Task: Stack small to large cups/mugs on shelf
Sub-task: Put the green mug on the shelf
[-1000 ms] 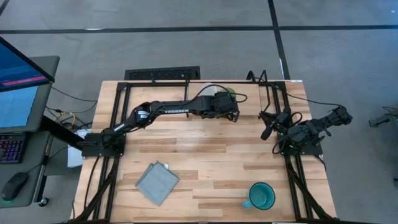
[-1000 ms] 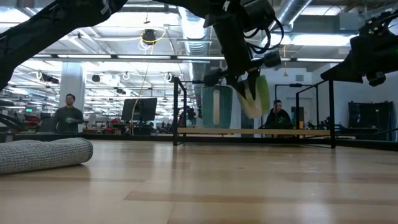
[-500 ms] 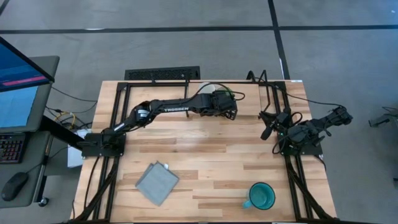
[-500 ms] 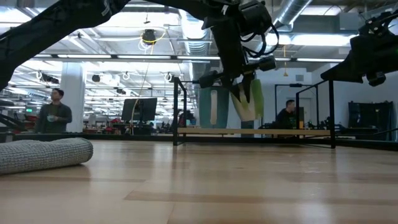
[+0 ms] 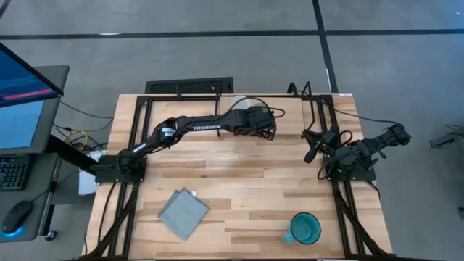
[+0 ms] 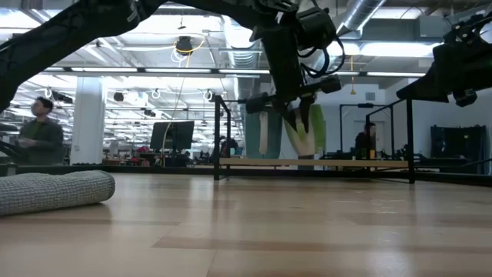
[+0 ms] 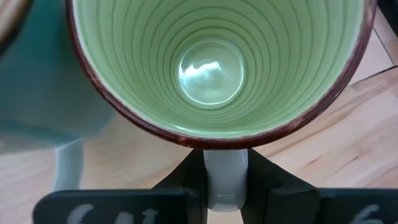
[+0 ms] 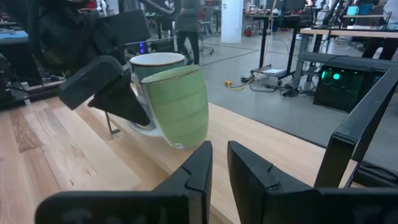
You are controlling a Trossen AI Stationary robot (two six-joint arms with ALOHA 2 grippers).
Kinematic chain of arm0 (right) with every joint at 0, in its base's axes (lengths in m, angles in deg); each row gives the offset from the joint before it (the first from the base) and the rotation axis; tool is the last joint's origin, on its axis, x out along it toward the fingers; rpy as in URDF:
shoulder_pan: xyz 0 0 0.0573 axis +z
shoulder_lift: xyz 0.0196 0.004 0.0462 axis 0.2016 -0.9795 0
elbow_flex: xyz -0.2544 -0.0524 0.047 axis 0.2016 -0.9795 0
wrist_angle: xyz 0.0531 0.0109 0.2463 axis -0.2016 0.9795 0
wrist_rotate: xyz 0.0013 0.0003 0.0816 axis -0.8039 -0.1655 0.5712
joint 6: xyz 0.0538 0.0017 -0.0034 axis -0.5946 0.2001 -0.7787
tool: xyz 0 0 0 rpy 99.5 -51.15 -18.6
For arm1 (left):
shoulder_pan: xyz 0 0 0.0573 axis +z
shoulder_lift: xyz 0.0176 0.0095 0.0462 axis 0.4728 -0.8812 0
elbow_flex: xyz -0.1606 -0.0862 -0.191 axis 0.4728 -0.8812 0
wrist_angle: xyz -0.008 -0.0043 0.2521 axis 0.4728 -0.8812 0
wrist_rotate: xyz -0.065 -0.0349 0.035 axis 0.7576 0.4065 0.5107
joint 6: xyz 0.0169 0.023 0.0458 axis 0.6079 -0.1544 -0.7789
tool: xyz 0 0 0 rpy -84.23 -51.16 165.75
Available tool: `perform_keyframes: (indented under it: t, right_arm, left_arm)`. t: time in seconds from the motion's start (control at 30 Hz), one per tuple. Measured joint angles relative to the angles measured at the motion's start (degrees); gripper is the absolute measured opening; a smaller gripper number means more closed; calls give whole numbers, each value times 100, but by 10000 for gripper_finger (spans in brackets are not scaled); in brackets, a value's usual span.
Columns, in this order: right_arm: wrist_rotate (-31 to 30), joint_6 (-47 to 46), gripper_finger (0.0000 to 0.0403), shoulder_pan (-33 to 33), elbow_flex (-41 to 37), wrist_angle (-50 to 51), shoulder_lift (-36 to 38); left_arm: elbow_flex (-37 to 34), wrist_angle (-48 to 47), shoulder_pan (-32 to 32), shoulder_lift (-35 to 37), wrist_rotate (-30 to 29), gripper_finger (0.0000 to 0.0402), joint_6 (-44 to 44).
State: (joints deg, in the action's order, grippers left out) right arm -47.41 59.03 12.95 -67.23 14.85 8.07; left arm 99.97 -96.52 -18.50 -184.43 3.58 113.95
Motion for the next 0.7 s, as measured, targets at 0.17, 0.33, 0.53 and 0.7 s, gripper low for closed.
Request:
perform_keyframes:
  t: [0.17,0.33,0.53,0.7]
  right_arm:
    - [0,0,74,1,0,0,0]
    - [0,0,74,1,0,2,0]
    - [0,0,74,0,0,0,-2]
    - [0,0,74,0,0,0,0]
  left_arm:
    - [-2,-1,64,0,29,40,-2]
    - [-1,-2,78,0,42,46,-2]
    - [0,7,112,0,160,48,-2]
    - [0,26,117,0,131,50,-3]
